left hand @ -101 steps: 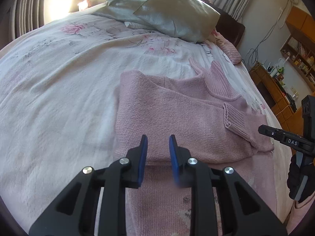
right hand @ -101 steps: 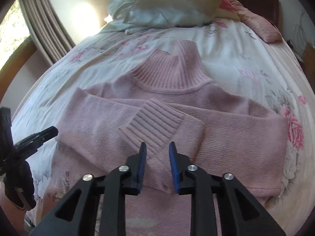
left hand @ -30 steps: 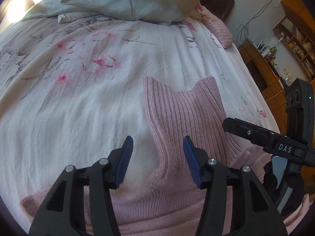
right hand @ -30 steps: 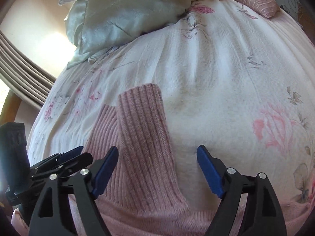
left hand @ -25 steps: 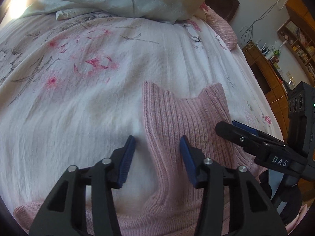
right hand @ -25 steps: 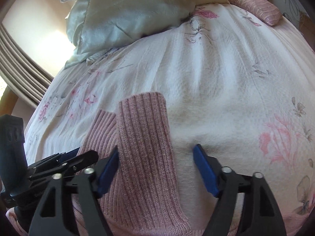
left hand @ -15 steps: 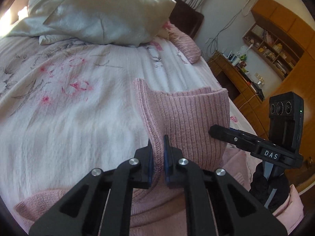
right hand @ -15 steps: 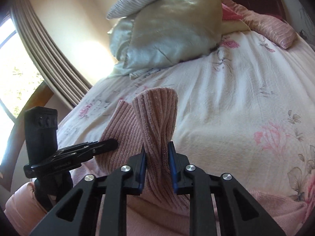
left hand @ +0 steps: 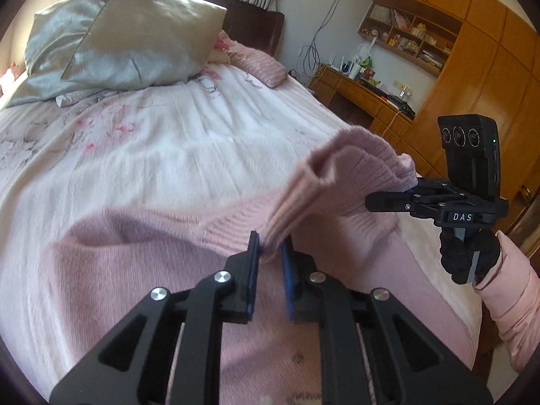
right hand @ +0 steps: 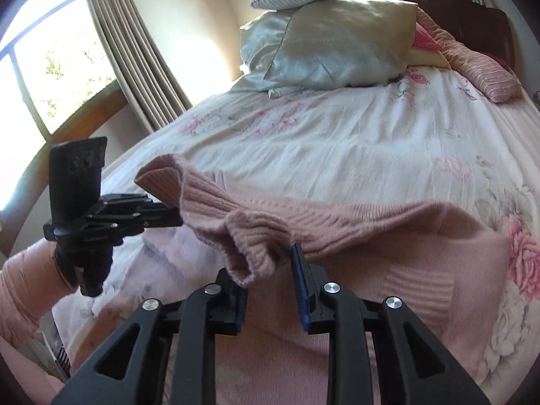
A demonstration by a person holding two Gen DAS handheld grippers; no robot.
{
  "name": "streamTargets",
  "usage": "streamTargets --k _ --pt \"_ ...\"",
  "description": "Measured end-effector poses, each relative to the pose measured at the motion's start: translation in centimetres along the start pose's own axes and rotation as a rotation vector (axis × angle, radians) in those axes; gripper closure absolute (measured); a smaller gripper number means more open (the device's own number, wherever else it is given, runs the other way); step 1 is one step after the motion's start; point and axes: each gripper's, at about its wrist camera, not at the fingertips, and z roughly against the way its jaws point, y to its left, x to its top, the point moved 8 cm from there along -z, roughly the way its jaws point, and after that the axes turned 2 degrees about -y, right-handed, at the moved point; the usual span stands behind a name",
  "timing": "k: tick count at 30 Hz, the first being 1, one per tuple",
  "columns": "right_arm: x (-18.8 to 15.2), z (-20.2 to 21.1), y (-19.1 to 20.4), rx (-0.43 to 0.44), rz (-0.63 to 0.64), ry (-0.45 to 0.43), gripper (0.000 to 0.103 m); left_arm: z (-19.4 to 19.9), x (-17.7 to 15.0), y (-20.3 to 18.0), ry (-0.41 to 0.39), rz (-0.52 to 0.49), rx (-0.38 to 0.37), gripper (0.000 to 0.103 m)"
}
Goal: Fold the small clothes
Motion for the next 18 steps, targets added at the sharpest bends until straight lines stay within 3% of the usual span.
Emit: streamTargets --k 5,8,11,14,18 --pt "-5.8 0.3 0.2 -0.030 0.012 0.130 0.076 1.6 -4.7 0.3 0.075 -0.047 0.041 0.085" --pt "-4.9 1.8 1.4 0.003 -0.006 0.100 0.075 3.2 -2.9 -0.9 0.012 -0.001 0.000 0.083" --pt "-2.5 2.0 2.6 0.031 -0.039 0.041 0.067 2.1 -0.7 -2.9 -0.006 0.052 -0.040 0.076" --pt "-2.1 -0.3 2.2 -0.025 -0.081 0.084 0.066 -0.9 -0.7 -4.0 0.044 0.053 -0.001 0.077" --pt "-4.1 -2.8 0.9 -0.065 -0.120 0.153 0.067 -3.7 -2.9 -3.4 0.130 0.026 0.087 0.079"
